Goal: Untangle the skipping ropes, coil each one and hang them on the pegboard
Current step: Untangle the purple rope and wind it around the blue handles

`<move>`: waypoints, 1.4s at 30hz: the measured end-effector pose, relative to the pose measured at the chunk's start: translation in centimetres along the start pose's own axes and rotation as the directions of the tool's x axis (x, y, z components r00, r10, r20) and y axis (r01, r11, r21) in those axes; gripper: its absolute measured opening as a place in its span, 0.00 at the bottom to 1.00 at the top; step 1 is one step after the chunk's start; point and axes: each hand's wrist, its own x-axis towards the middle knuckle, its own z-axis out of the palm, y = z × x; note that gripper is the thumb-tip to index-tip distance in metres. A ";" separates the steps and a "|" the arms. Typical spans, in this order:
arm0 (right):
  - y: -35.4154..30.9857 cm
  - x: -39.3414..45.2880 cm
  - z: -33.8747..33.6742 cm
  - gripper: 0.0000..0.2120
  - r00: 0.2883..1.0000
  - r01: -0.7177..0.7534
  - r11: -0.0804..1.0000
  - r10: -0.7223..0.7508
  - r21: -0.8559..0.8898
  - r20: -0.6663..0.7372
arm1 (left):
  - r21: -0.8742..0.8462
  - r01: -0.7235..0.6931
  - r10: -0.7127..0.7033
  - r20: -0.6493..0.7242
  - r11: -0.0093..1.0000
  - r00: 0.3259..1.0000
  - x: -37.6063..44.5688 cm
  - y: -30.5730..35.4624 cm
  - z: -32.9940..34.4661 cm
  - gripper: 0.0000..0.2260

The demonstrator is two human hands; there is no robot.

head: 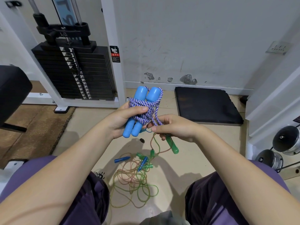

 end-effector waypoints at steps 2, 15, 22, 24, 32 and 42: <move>0.1 -0.1 -0.3 0.15 1.000 -0.002 1.000 0.002 -0.008 -0.008 | 0.014 -0.029 0.030 -0.045 0.999 0.999 0.0 0.0 -0.2 0.10; 0.4 0.1 -0.7 0.09 0.974 -0.027 0.996 0.008 -0.084 -0.226 | 0.073 -0.081 0.099 -0.284 0.994 0.954 0.3 0.1 -0.7 0.18; 0.8 -0.2 -3.1 0.02 0.879 -0.055 0.918 -0.142 -0.393 -0.455 | 0.154 -0.111 0.173 -0.484 0.982 0.858 0.7 0.3 -2.1 0.13; 0.7 -0.3 -3.7 0.05 0.842 -0.069 0.899 -0.181 -0.433 -0.508 | 0.155 -0.113 0.175 -0.483 0.981 0.858 0.6 0.5 -2.3 0.12; 0.7 -0.2 -2.5 0.05 0.875 -0.063 0.902 -0.157 -0.428 -0.458 | 0.163 -0.043 0.105 -0.391 0.986 0.914 0.4 0.0 -1.3 0.18; 0.2 -0.2 -2.6 0.03 0.737 0.114 0.986 -0.164 -0.118 -0.656 | 0.158 -0.071 0.137 -0.461 0.985 0.877 0.6 0.0 -2.1 0.14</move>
